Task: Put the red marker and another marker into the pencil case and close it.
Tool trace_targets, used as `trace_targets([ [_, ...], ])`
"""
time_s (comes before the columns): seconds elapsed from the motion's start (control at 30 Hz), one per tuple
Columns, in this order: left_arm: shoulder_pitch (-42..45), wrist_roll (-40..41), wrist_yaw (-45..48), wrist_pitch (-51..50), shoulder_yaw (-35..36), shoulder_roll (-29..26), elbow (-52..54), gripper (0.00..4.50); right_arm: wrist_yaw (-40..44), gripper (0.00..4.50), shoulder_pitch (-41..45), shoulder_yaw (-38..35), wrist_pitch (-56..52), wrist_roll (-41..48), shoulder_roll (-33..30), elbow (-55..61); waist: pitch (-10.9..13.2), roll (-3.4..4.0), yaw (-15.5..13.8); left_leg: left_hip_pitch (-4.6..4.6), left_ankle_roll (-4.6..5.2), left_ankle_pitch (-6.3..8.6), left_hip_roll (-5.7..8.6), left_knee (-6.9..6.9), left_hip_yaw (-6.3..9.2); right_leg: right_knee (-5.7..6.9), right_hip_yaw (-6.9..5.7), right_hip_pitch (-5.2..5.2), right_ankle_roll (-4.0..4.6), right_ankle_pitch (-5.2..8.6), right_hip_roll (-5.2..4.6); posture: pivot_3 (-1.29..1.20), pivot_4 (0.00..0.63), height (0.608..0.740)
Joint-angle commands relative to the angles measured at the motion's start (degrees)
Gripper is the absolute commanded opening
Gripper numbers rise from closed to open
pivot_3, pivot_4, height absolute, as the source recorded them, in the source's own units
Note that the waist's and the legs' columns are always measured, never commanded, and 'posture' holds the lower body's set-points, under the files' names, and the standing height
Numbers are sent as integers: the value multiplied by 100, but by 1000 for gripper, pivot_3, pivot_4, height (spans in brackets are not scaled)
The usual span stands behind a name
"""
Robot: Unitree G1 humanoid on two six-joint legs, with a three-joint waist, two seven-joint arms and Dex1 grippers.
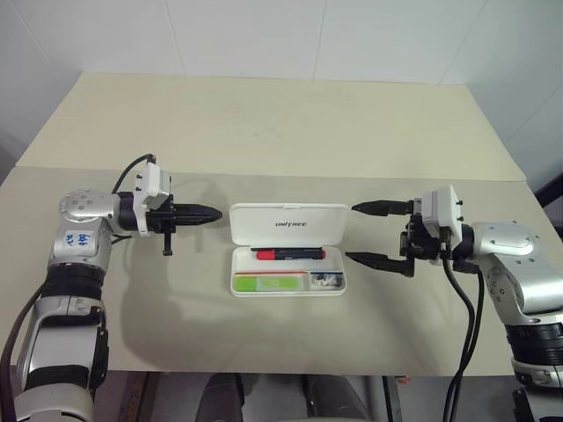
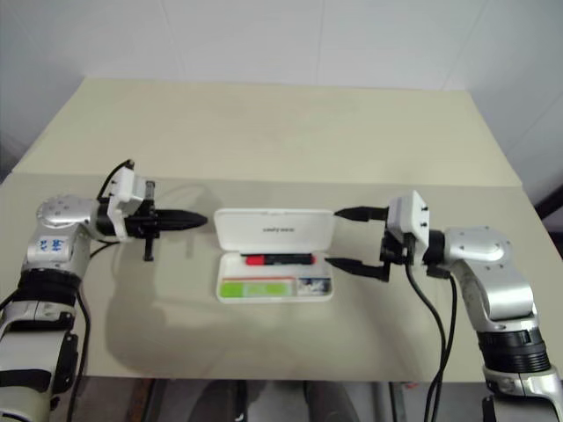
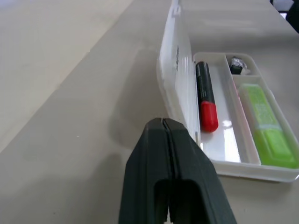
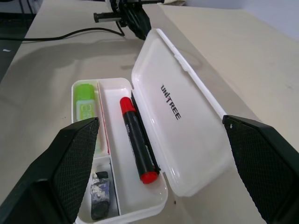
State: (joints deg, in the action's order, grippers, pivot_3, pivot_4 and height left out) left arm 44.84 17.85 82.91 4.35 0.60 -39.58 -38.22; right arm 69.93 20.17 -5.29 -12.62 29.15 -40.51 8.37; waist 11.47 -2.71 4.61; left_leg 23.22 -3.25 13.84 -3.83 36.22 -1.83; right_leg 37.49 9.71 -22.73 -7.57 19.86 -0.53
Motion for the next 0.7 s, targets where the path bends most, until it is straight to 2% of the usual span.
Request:
trace_targets([
  [0.03,426,-315,176,449,-115,11,-581,22,-32,4500,-94,-289,73,213,-65,212,0,0,1,0,0,0,0,0,0,1,0,0,0,0,0,0,150,740],
  [0.33,1552,-999,26,1524,-256,675,-2516,22,-1,4500,-291,-466,100,344,-89,219,0,0,-16,5,0,0,3,8,0,1,1,1,-8,-4,0,0,150,740],
  [0.53,1932,-823,580,1521,24,949,-2863,22,162,4500,-403,-633,241,451,-192,166,1,-2,-3,6,0,0,2,6,1,1,1,0,-9,-4,2,0,150,740],
  [0.7,2093,-681,944,1354,-51,970,-2746,22,326,4500,-471,-701,267,436,-359,4,1,-2,-3,5,0,0,3,8,2,2,2,1,-11,-5,3,0,150,740],
])
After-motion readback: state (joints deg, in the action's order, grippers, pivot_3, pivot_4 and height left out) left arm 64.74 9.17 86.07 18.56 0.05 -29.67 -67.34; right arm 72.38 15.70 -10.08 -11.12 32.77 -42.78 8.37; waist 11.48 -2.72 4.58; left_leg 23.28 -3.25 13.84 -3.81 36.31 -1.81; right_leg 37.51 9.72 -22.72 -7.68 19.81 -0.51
